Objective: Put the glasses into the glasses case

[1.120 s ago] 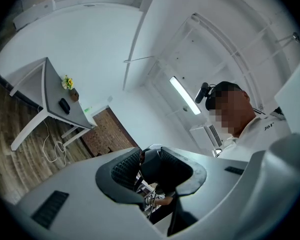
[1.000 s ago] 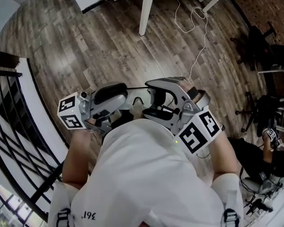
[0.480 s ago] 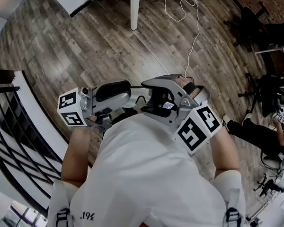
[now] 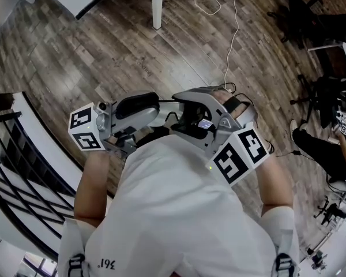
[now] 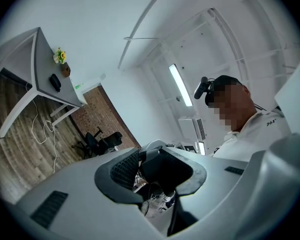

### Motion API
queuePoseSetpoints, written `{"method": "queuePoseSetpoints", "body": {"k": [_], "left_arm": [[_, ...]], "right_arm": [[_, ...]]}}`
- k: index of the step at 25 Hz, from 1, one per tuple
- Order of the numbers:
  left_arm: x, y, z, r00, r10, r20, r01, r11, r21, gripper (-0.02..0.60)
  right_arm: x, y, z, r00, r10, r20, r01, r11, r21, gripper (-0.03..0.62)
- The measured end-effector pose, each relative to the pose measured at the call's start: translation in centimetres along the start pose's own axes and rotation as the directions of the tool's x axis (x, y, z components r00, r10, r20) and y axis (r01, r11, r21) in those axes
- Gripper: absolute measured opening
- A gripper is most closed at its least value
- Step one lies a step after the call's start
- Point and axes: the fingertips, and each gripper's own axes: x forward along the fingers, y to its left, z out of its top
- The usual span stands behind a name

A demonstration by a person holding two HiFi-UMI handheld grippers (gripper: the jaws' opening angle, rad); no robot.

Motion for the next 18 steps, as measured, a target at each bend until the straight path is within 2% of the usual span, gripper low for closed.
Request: {"method": "queuePoseSetpoints", "body": {"k": [6,12,18], "left_arm": [[-0.5,0.1,-0.6,1.0,-0.002,-0.005,0.002,0.999,0.047,0.144],[-1.6,1.6,3.0,1.0,0.009,0.003,-0.009,0.999,0.046,0.147],[-2.3,2.4,4.0,0.999,0.036,0.016,-0.037,0.998,0.056,0.161]], "right_arm": [[0.4,0.4,-0.4,0.999,-0.048,-0.009,0.048,0.999,-0.012,0.296],[1.7,-2.7,0.7,0.997,-0.076,-0.016,0.077,0.997,0.005,0.296],[1.9,-3.4,0.7,0.993,-0.12,-0.011,0.12,0.993,-0.008,0.296]]}}
